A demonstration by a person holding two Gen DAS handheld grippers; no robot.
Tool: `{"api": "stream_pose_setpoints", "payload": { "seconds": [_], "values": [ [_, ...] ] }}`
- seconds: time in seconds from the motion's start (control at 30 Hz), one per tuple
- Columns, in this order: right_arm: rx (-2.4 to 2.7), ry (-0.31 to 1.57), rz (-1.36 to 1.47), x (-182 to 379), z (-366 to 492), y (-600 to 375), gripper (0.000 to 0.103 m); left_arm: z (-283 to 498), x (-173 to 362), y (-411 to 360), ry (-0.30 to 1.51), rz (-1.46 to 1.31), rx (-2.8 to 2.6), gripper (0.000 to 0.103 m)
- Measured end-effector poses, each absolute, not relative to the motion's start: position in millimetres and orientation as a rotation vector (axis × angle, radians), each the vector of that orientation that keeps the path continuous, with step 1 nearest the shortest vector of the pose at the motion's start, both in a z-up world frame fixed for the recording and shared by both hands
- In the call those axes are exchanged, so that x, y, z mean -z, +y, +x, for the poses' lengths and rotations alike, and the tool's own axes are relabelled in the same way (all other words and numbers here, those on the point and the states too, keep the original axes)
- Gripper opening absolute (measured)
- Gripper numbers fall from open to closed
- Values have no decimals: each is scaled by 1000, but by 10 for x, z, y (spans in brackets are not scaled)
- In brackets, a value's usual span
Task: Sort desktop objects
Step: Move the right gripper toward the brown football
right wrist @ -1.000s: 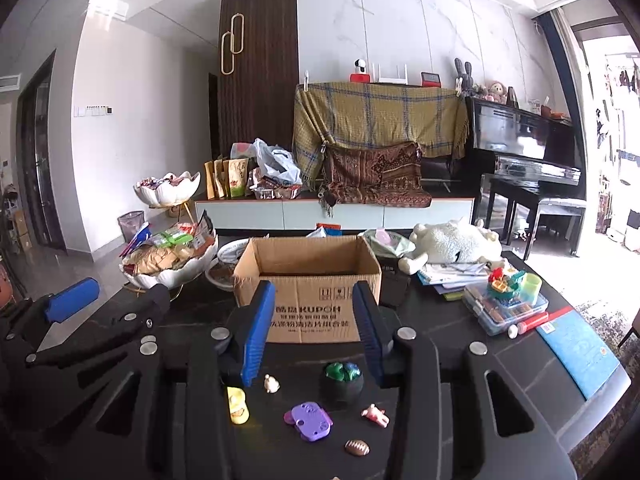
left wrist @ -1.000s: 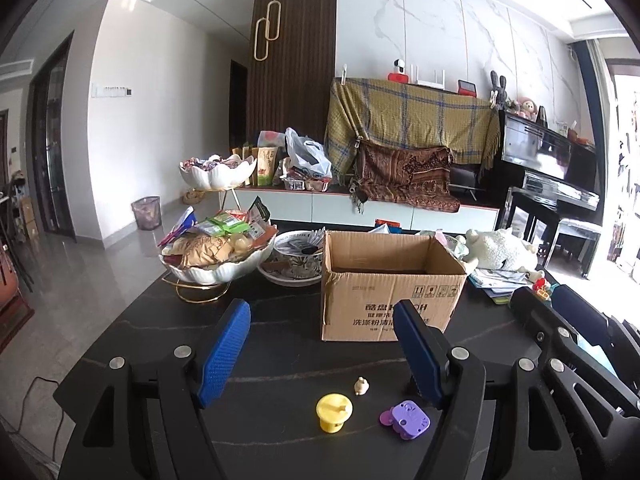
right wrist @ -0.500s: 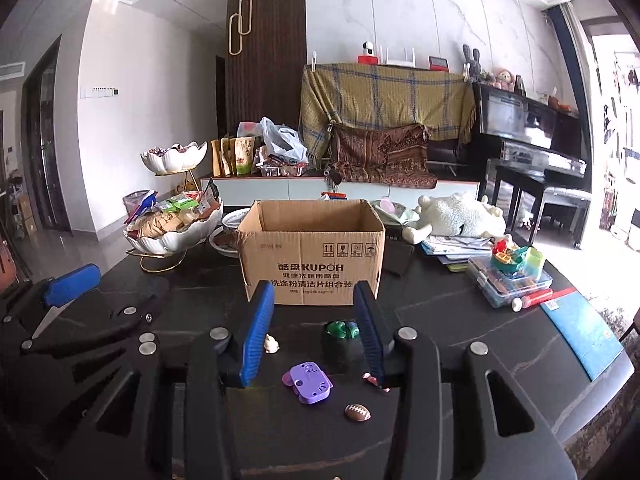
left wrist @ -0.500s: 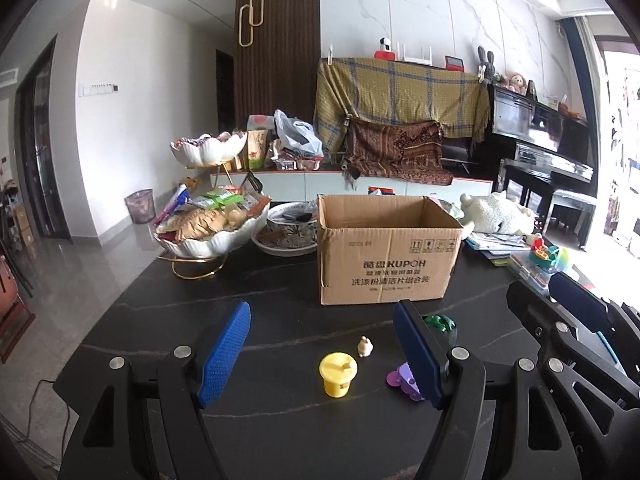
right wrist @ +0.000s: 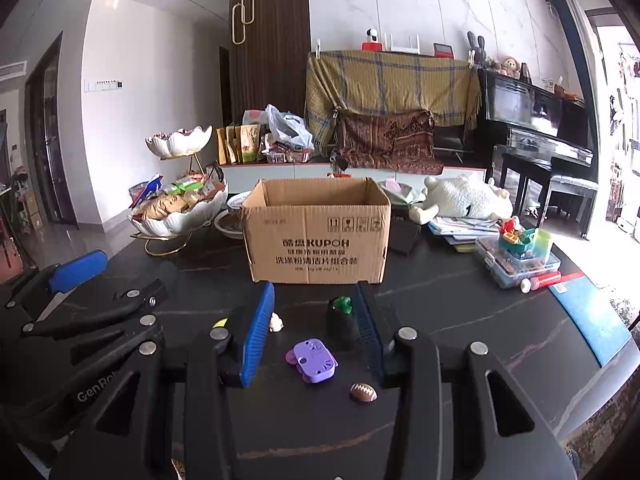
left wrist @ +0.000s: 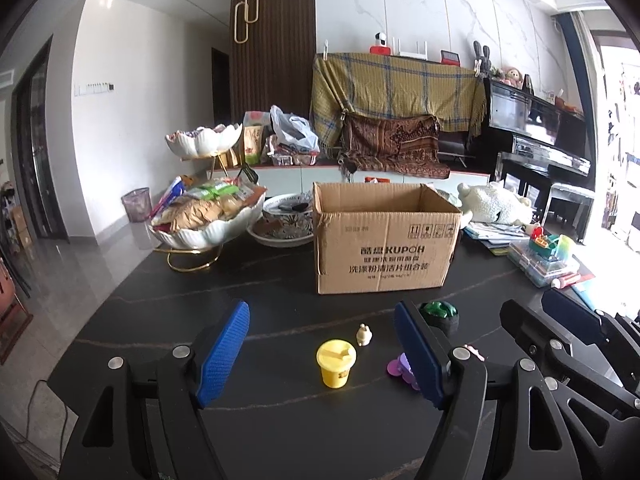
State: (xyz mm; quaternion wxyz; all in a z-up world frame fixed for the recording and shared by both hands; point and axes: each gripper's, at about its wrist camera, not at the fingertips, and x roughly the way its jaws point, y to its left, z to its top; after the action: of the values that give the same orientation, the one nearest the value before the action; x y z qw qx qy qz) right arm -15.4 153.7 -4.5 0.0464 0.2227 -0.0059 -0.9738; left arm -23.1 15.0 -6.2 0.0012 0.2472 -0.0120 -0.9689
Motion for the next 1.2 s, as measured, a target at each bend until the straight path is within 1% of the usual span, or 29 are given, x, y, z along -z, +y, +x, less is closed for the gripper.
{"api": "stream_pose_setpoints", "payload": {
  "seconds": [0.17,0.37,0.57,0.87,1.03,1.2],
  "values": [
    [2931,-33,767,181,-212,1550,38,-240,208,146,-55,805,3026,72],
    [2912,-6,806,323,-221,1540,38,-318,358,110,-25,945,3018,73],
    [2909,17,844,455,-211,1526,38,-280,470,156,-98,939,3003,73],
    [2890,23,897,594,-224,1546,38,-328,632,170,-70,1028,2988,73],
    [2870,-23,929,727,-229,1619,38,-319,764,206,-57,1049,2982,73],
    [2845,-45,988,883,-272,1669,38,-364,912,274,-93,1088,2962,73]
  ]
}}
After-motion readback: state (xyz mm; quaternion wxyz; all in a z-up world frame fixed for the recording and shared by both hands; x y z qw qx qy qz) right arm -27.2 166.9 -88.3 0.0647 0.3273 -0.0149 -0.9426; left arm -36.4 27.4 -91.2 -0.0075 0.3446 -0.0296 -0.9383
